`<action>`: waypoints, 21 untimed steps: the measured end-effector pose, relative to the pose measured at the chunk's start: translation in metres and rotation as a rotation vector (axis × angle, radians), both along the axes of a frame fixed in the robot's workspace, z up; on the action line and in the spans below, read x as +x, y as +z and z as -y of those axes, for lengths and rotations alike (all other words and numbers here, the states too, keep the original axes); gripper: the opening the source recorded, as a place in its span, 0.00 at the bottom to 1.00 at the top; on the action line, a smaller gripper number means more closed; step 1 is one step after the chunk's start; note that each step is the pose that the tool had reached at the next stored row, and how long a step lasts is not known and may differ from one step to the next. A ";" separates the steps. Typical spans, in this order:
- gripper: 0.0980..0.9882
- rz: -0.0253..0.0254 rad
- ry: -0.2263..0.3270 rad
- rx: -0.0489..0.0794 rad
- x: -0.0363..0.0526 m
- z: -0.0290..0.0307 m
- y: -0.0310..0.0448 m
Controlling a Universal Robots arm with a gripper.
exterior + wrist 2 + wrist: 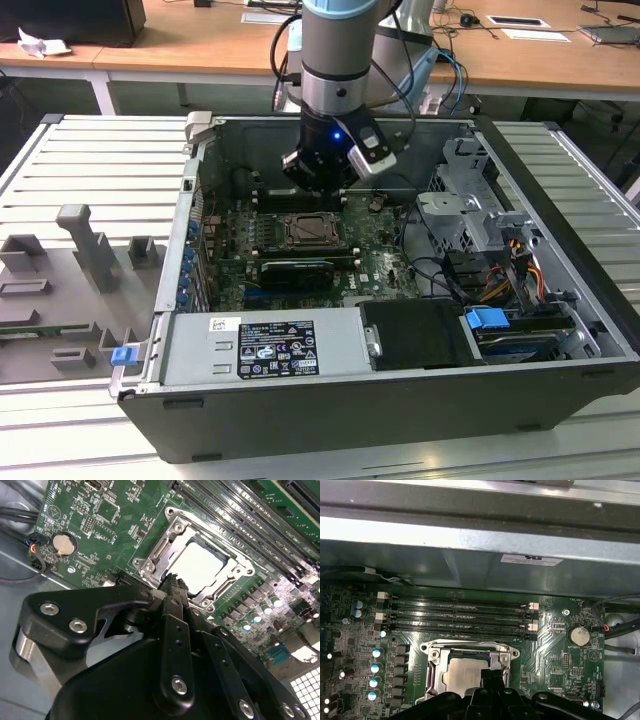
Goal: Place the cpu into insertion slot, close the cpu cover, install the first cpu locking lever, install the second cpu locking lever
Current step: 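Install the second cpu locking lever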
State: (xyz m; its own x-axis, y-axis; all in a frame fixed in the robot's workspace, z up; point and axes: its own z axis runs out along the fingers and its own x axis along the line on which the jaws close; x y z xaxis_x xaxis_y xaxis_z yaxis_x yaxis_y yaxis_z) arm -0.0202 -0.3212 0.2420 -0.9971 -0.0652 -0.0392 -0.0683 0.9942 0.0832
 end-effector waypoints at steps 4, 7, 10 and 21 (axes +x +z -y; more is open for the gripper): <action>0.01 -0.0001 0.000 0.000 0.0000 0.0047 0.0000; 0.01 0.0000 0.000 0.000 0.0000 0.0091 0.0000; 0.01 0.0000 0.000 0.000 0.0000 0.0141 0.0000; 0.01 0.0000 0.000 0.000 -0.0006 0.0340 0.0055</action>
